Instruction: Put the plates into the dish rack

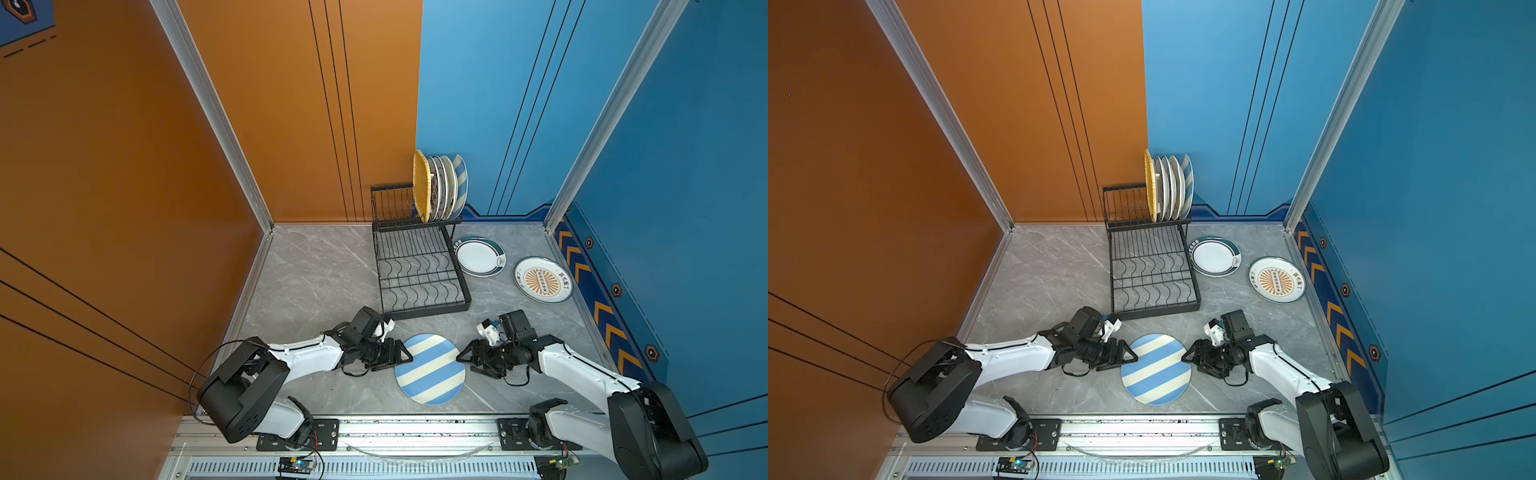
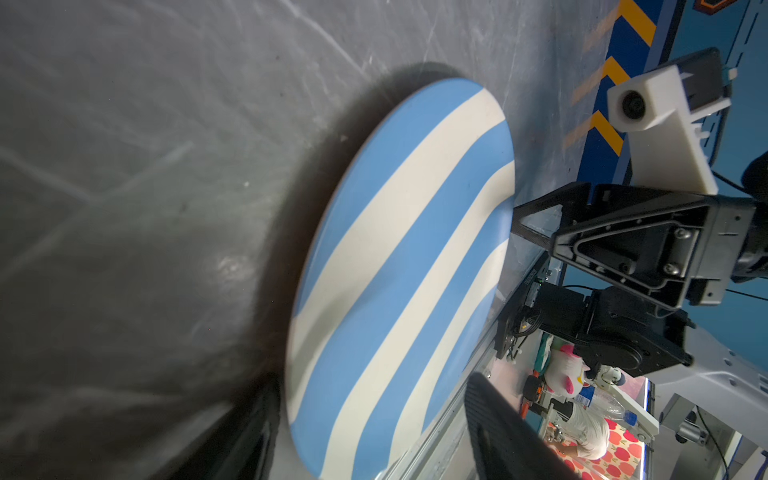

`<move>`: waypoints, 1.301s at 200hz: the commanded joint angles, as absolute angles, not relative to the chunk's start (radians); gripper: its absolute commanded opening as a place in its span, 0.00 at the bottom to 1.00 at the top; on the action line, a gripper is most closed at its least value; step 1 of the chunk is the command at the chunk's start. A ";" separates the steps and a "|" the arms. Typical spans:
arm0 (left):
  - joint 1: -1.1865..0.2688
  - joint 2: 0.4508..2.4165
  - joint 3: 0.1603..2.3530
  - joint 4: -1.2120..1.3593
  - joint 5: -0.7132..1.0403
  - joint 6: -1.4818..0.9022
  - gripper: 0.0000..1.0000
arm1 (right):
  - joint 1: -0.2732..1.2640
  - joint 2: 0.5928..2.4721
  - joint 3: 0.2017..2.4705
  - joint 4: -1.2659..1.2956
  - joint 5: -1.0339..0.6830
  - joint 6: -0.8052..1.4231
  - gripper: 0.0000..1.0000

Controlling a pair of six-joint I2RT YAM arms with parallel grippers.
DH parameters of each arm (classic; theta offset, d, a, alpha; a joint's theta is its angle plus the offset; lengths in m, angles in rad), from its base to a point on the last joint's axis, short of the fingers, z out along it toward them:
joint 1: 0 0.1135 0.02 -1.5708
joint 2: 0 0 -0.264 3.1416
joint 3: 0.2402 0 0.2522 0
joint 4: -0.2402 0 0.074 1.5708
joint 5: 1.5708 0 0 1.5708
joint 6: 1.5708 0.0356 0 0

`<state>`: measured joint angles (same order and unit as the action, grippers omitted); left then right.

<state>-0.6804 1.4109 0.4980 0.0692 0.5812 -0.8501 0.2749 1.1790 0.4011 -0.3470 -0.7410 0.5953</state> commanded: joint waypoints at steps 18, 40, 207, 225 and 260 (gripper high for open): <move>-0.727 1.393 0.423 0.088 0.505 -0.951 0.72 | 0.288 1.242 0.385 -0.354 -0.720 0.572 0.67; -0.756 1.418 0.424 0.110 0.503 -0.966 0.68 | 0.310 1.274 0.386 -0.337 -0.727 0.569 0.66; -0.722 1.509 0.448 0.149 0.553 -0.913 0.60 | 0.385 1.281 0.319 -0.106 -0.747 0.704 0.41; -0.719 1.506 0.448 0.148 0.557 -0.911 0.60 | 0.385 1.277 0.313 -0.110 -0.743 0.705 0.31; -0.712 1.498 0.450 0.146 0.569 -0.910 0.61 | 0.385 1.255 0.306 -0.126 -0.733 0.708 0.20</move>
<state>-0.7193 1.4746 0.4694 0.2371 0.6010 -0.9398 0.3767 1.2602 0.3313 -0.0700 -0.8165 0.7013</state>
